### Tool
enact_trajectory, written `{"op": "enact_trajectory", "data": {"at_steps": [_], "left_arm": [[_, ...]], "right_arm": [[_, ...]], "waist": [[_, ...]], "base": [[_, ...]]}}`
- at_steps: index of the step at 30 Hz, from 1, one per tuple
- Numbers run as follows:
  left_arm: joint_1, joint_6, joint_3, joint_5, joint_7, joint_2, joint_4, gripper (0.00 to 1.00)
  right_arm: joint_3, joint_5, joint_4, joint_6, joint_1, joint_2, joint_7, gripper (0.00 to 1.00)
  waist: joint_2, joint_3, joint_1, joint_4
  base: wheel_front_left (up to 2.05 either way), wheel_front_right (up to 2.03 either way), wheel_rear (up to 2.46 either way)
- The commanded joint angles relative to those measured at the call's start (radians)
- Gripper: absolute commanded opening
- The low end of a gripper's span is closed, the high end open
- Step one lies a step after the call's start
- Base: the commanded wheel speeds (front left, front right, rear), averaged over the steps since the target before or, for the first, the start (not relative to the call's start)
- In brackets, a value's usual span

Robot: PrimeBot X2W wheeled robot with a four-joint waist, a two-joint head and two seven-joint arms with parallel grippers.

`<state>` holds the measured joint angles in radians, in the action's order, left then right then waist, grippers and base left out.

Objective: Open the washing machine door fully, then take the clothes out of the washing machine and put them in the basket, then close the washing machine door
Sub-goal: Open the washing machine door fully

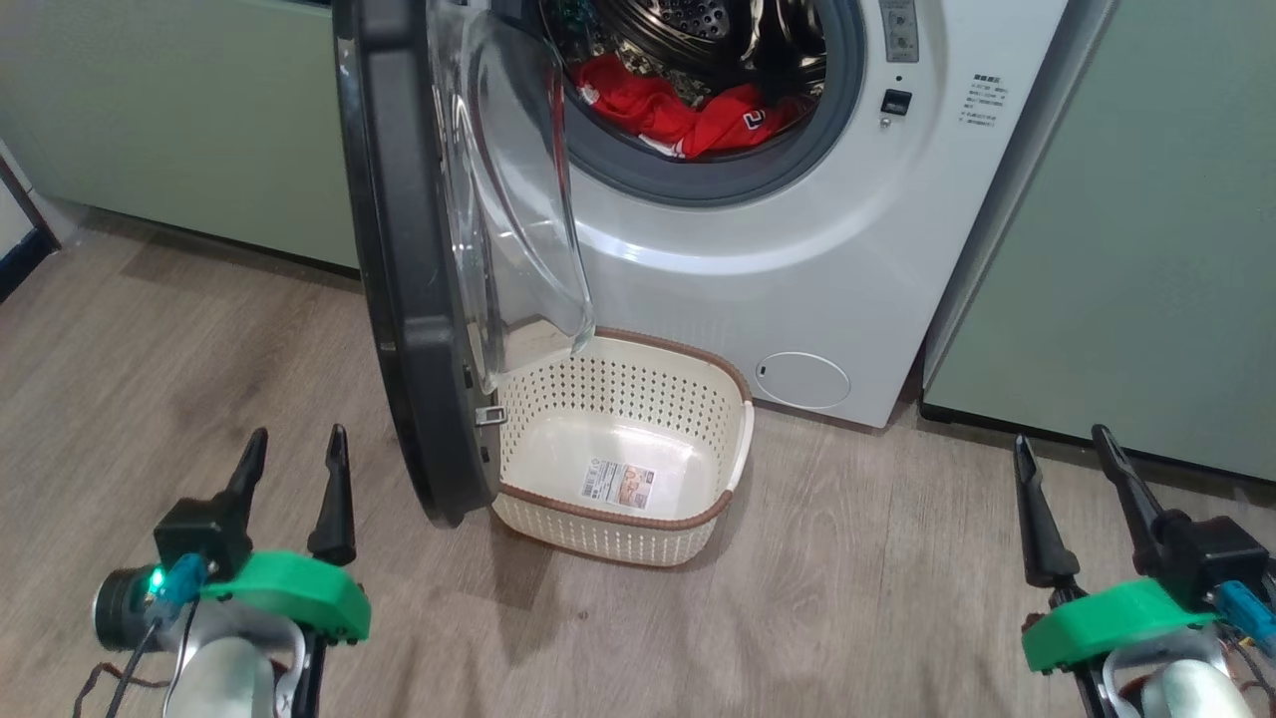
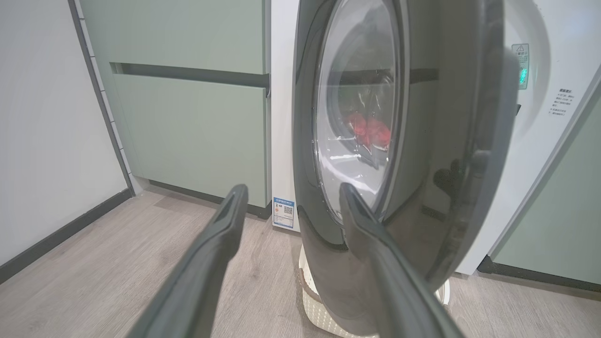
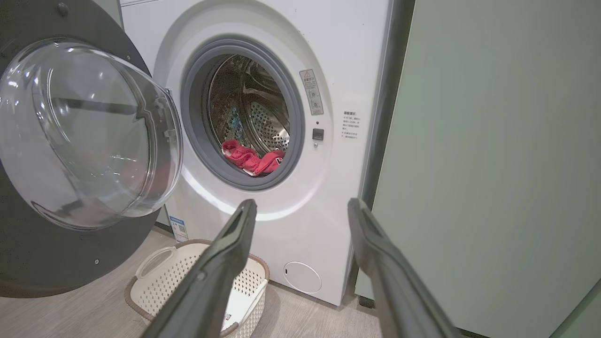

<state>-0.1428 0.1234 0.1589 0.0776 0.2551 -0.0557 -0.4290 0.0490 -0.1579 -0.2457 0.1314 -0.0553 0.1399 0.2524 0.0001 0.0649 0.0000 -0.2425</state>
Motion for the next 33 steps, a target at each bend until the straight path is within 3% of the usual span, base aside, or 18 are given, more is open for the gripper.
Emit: {"op": "enact_trajectory", "data": {"at_steps": [1,12,13,14,24,28,33], "left_arm": [[-0.036,0.001,0.037,-0.012,0.007,-0.009,0.031,1.00],[-0.036,0.000,0.063,-0.001,0.007,-0.005,0.033,0.99],[-0.036,0.000,0.069,0.008,0.007,-0.004,0.035,0.71],[-0.035,0.000,0.072,0.013,0.007,-0.003,0.037,0.02],[-0.144,-0.024,0.160,0.071,0.007,-0.001,0.159,0.00],[-0.247,-0.045,0.144,0.073,-0.020,-0.009,0.257,0.00],[-0.380,-0.046,0.056,0.079,-0.140,-0.004,0.431,0.00]], "right_arm": [[0.014,0.013,0.038,-0.001,-0.008,0.016,0.009,1.00],[0.013,0.011,0.037,-0.001,0.006,0.017,0.009,1.00],[0.014,0.010,0.037,-0.001,0.007,0.016,0.009,1.00],[0.015,0.010,0.036,-0.001,0.007,0.016,0.009,1.00],[0.013,0.008,0.034,-0.001,0.005,0.012,0.009,1.00],[0.007,0.005,0.030,-0.001,0.011,0.009,0.009,1.00],[0.006,0.003,0.024,-0.001,0.017,0.006,0.009,1.00]], "waist": [[-0.0001,0.000,0.0000,0.001],[-0.0001,0.002,0.0000,0.000],[-0.0001,0.002,0.0000,0.001],[-0.0001,0.002,0.0000,0.001],[-0.0001,-0.006,0.0000,-0.007],[-0.0001,-0.004,0.0000,-0.013],[-0.0001,-0.003,0.0000,-0.017]], "base": [[0.00,0.00,0.00],[0.00,0.00,0.00],[0.00,0.00,0.00],[0.00,0.00,0.00],[0.00,0.00,0.00],[0.00,0.00,0.00],[0.00,0.00,0.00]]}}
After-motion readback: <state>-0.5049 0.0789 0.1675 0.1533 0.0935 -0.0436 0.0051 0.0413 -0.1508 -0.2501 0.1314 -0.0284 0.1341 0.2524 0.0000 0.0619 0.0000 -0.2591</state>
